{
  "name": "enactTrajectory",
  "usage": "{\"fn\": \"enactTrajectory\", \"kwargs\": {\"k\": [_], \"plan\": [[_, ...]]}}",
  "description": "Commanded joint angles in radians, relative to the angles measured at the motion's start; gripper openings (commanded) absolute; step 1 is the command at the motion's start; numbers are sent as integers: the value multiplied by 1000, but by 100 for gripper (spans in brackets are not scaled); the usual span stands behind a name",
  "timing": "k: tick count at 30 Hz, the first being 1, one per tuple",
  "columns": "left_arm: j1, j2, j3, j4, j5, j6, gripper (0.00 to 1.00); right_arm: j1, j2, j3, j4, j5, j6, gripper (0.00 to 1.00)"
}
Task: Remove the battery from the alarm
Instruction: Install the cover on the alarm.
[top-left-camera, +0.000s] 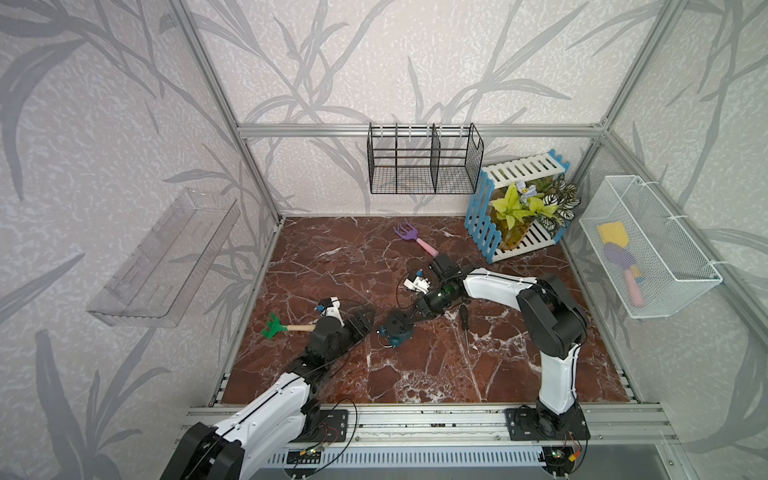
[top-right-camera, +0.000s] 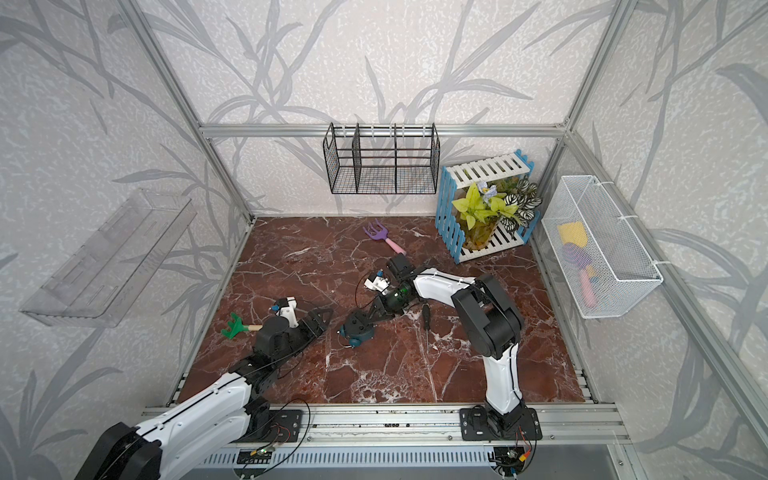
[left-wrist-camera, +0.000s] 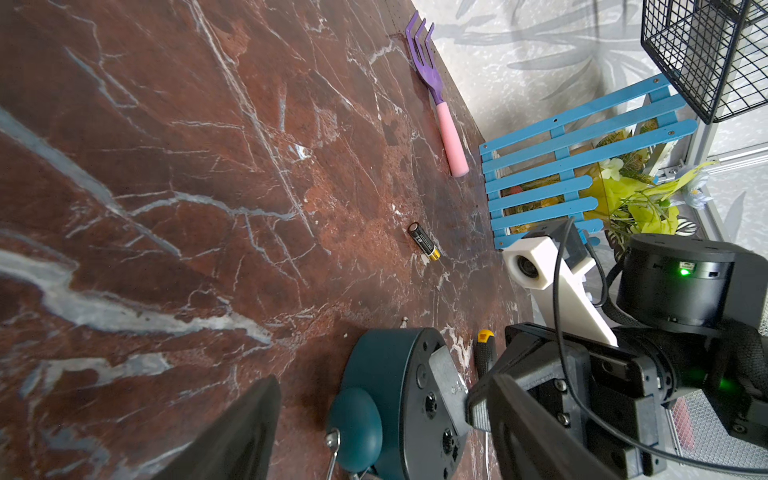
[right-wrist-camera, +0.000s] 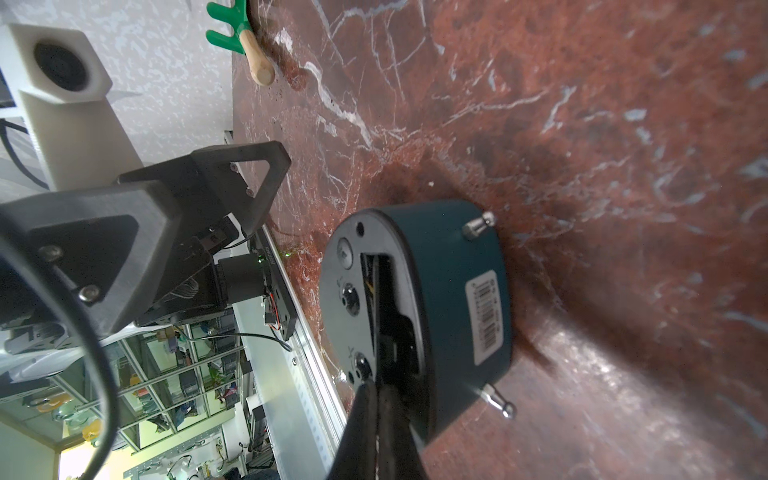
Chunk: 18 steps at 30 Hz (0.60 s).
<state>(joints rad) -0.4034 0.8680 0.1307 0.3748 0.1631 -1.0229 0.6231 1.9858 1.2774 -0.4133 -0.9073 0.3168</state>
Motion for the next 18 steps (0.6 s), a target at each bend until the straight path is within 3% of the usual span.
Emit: {"fn": "enactTrajectory", "kwargs": {"k": [1, 9, 18], "plan": [[7, 8, 38, 24, 12, 18, 82, 3, 20, -7, 11, -26, 3, 2], [9, 53, 47, 61, 35, 22, 82, 15, -8, -86, 119, -45, 83, 2], [9, 178, 115, 65, 132, 101, 78, 51, -104, -237, 325, 89, 294, 2]]}}
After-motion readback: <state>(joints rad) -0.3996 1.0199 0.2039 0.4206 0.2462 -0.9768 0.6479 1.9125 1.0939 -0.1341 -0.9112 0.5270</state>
